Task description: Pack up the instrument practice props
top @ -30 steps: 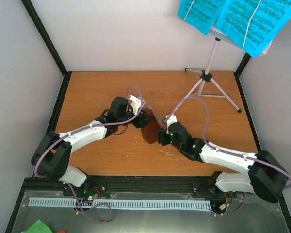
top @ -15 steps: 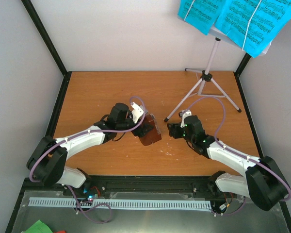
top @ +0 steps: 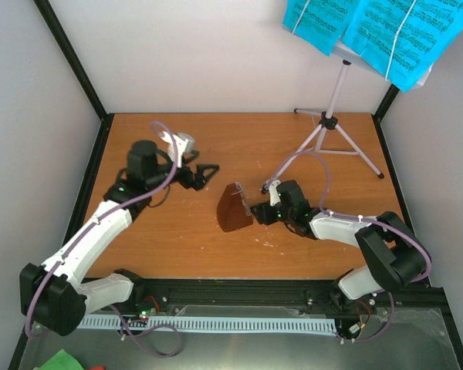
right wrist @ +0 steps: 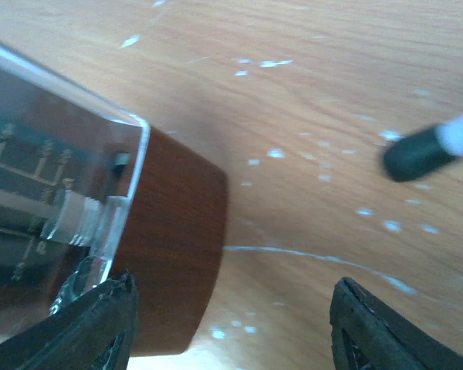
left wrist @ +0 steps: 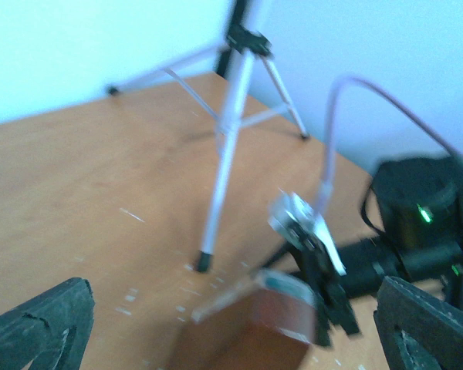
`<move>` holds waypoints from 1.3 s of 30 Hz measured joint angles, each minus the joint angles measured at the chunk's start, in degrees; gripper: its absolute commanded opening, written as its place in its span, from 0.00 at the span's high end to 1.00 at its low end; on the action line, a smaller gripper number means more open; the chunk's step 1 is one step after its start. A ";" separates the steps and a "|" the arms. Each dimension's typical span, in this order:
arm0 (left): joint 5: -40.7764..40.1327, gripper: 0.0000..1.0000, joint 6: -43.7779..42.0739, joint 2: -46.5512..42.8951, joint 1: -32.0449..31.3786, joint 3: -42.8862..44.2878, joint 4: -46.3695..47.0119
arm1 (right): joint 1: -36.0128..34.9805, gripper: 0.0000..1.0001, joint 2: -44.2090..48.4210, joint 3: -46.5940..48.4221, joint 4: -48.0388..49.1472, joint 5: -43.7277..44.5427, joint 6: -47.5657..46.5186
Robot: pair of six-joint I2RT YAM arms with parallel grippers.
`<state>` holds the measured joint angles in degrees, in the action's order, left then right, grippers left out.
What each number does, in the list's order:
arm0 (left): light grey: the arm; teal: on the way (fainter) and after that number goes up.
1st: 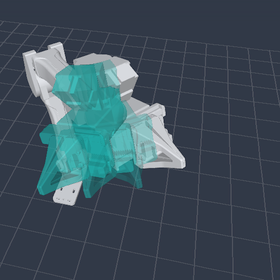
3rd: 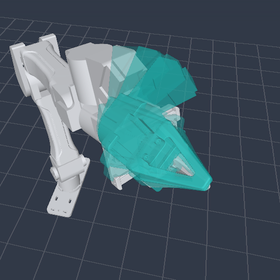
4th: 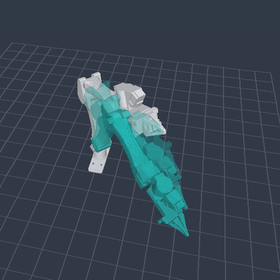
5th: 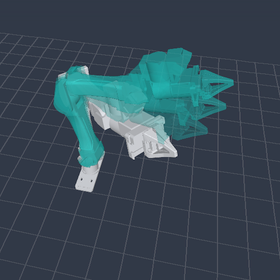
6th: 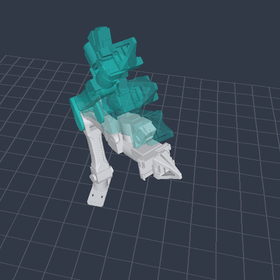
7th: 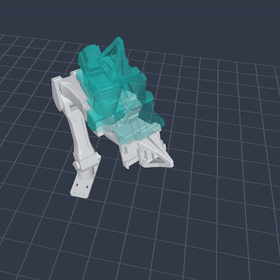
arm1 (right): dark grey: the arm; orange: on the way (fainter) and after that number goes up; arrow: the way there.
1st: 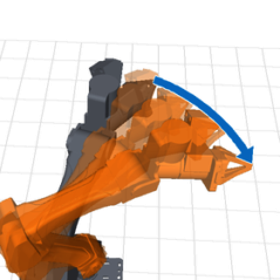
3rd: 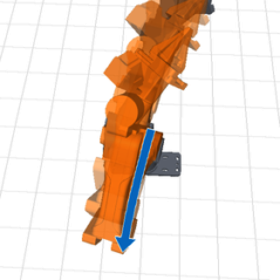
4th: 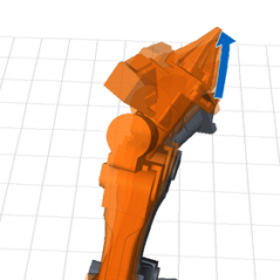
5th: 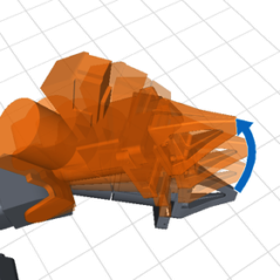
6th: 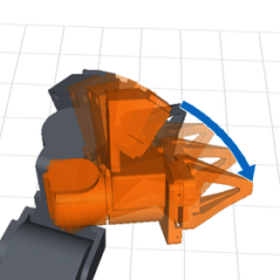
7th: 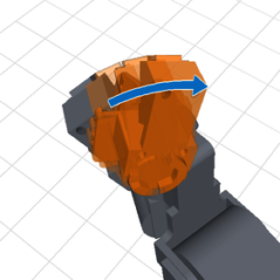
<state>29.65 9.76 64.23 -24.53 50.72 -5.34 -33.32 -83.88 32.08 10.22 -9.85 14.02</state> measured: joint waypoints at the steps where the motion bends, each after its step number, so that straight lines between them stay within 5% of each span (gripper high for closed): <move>1: 0.35 0.00 0.00 0.00 2.43 1.70 -1.60 | -0.68 0.33 -0.24 0.15 0.17 -0.79 -0.57; 10: -5.88 0.00 -5.03 -3.08 16.20 9.09 -9.92 | -16.35 0.33 -7.37 4.15 5.62 -5.84 -1.49; 19: -12.66 0.00 -7.87 -8.87 17.97 -1.22 -3.74 | -17.73 0.04 -1.05 3.76 6.16 -3.43 -2.99; 27: -16.87 0.01 -8.31 -9.07 18.01 -5.73 -2.05 | -17.73 0.00 5.05 6.38 5.20 -5.40 -11.04; 34: -18.49 0.01 -8.48 -10.10 18.01 -5.79 -0.22 | -17.73 0.01 -4.26 12.87 6.38 -8.04 -15.10; 39: -19.19 0.01 -8.68 -10.10 18.01 -6.12 -0.20 | -17.73 0.19 -9.84 14.60 7.17 -8.17 -16.46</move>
<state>10.46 1.08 54.13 -6.52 44.60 -5.54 -51.05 -93.71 46.68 17.39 -18.02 -2.44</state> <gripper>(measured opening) 0.995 0.919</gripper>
